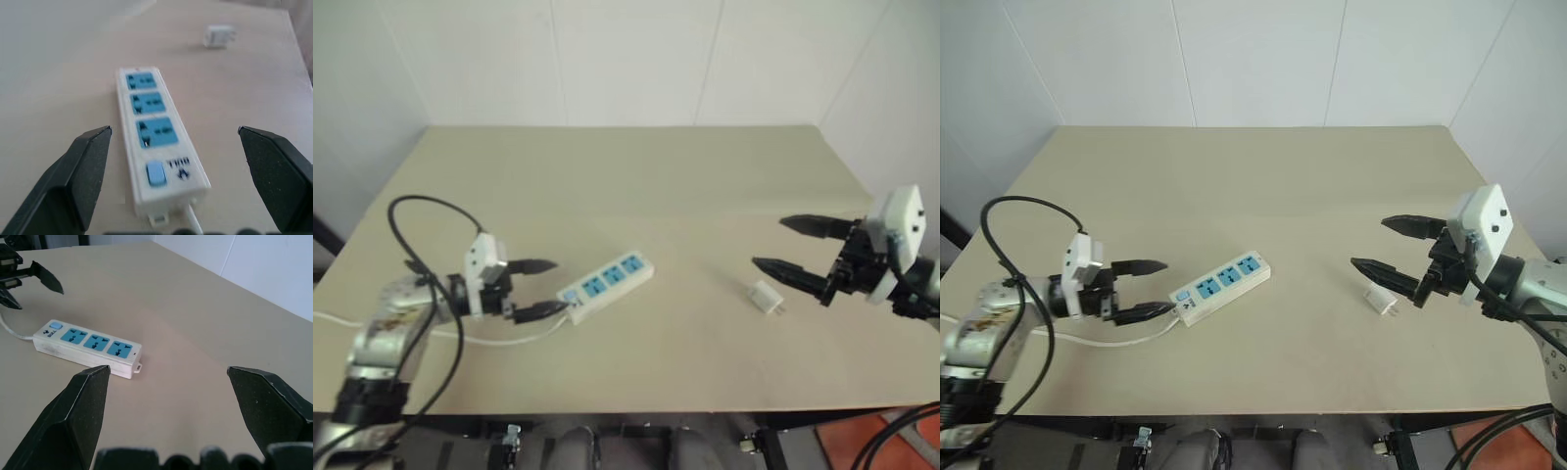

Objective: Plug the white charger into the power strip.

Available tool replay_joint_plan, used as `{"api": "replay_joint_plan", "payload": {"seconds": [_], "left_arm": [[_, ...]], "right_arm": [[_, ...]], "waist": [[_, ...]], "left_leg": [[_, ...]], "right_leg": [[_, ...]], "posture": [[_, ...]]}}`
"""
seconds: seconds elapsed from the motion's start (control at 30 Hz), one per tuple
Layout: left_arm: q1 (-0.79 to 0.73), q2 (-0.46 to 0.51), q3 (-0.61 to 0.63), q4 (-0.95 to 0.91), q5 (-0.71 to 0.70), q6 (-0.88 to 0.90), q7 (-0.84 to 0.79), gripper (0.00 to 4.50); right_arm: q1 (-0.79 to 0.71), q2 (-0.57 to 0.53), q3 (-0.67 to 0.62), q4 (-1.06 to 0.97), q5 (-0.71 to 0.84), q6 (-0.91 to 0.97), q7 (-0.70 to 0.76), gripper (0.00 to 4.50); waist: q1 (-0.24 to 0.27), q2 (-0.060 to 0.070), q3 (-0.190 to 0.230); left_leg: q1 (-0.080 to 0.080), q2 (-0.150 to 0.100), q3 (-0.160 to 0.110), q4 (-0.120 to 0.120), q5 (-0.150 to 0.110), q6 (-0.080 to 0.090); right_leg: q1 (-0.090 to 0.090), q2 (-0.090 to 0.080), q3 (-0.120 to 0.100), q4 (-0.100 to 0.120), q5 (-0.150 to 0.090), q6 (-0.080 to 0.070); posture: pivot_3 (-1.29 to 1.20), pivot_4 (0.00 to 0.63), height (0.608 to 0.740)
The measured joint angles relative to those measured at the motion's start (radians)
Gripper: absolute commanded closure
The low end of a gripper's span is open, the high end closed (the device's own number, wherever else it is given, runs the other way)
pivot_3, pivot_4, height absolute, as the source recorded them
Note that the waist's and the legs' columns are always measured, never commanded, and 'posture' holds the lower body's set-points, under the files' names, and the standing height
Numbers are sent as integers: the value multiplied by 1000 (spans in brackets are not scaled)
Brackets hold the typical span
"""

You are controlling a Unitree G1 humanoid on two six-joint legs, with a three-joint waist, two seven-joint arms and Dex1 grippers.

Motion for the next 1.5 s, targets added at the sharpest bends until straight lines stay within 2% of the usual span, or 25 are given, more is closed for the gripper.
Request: {"api": "replay_joint_plan", "payload": {"seconds": [0.2, 0.37, 0.73, 1.03, 1.2, 1.5], "left_arm": [[-4, -107, -78, 76, 88, -149, 32, 23], [54, -173, -87, 109, 127, -212, 94, 23], [84, -188, -98, 189, 191, -261, 167, 23], [68, -177, -119, 217, 199, -260, 141, 23], [59, -173, -137, 243, 212, -282, 112, 1118], [-18, -210, -156, 324, 233, -326, 80, 1182]], "right_arm": [[1, 0, -1, -11, 11, 0, -12, 0], [16, 0, -12, -28, 20, 2, -27, 0], [30, -4, -15, -43, 49, 3, -50, 0], [29, -7, -15, -46, 50, 3, -52, 0], [6, -21, -15, -45, 51, 3, -50, 0], [-55, -59, 1, 6, 48, 3, -29, 0]], "waist": [[-3, 0, 0], [-2, 0, 0], [2, 0, 0], [2, 0, 0], [2, 2, -1], [15, 4, -3]], "left_leg": [[0, 0, 1, 0, 0, 0], [0, 0, 1, 0, 0, 0], [2, 0, 1, 0, 0, 0], [3, 0, 1, 0, 0, 0], [5, 0, 1, 0, 0, 0], [4, -1, 1, 1, 0, 0]], "right_leg": [[0, 0, 1, 0, 0, 0], [0, 0, 1, 0, 0, 0], [1, 0, 1, 0, 0, 0], [3, 0, 1, 0, 0, 0], [5, 0, 1, 0, 0, 0], [5, 0, 0, 0, 0, 0]], "posture": [[0, 150, 740], [0, 150, 740], [0, 150, 740], [0, 150, 740], [0, 150, 740], [0, 150, 740]]}}
